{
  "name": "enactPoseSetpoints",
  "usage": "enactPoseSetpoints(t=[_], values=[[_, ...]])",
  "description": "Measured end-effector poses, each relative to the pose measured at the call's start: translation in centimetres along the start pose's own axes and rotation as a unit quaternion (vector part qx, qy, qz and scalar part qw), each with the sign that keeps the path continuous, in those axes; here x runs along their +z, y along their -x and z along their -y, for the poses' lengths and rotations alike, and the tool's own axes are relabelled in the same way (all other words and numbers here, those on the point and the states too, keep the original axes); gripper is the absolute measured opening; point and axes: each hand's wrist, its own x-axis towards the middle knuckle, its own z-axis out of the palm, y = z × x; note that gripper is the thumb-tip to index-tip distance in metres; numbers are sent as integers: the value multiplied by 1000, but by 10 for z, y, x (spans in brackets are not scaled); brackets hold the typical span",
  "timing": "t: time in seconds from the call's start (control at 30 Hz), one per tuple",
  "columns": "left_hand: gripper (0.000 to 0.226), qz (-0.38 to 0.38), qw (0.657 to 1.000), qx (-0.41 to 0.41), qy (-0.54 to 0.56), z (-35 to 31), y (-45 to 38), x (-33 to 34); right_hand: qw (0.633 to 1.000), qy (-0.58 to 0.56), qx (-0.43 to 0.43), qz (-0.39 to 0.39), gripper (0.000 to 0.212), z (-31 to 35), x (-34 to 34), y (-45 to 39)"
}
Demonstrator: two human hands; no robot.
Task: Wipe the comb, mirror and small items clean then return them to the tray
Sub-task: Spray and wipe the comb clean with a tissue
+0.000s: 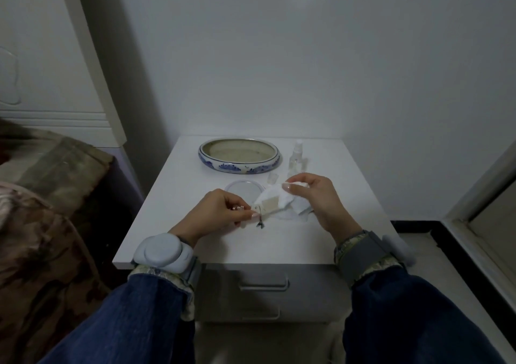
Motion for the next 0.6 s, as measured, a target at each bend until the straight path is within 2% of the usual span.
enactPoseSetpoints(t=[0.07,0.17,0.37,0.5,0.6], values=[[3,13,1000,2,-9,0,1,2,999,-39,1,-20,3,5,-1,2],[11,-3,1000,-2,-7,2,1,1,1000,-16,-8,-2,13,13,-3,8],[11,-12,999,1,-30,2,0,-1,986,144,-30,83,12,6,-3,3],[11,-26,999,5,-33,5,0,-1,975,186,-55,109,15,2,-2,-1],[6,-37,999,9,-37,7,-1,-1,960,243,-49,127,9,2,-2,-2]])
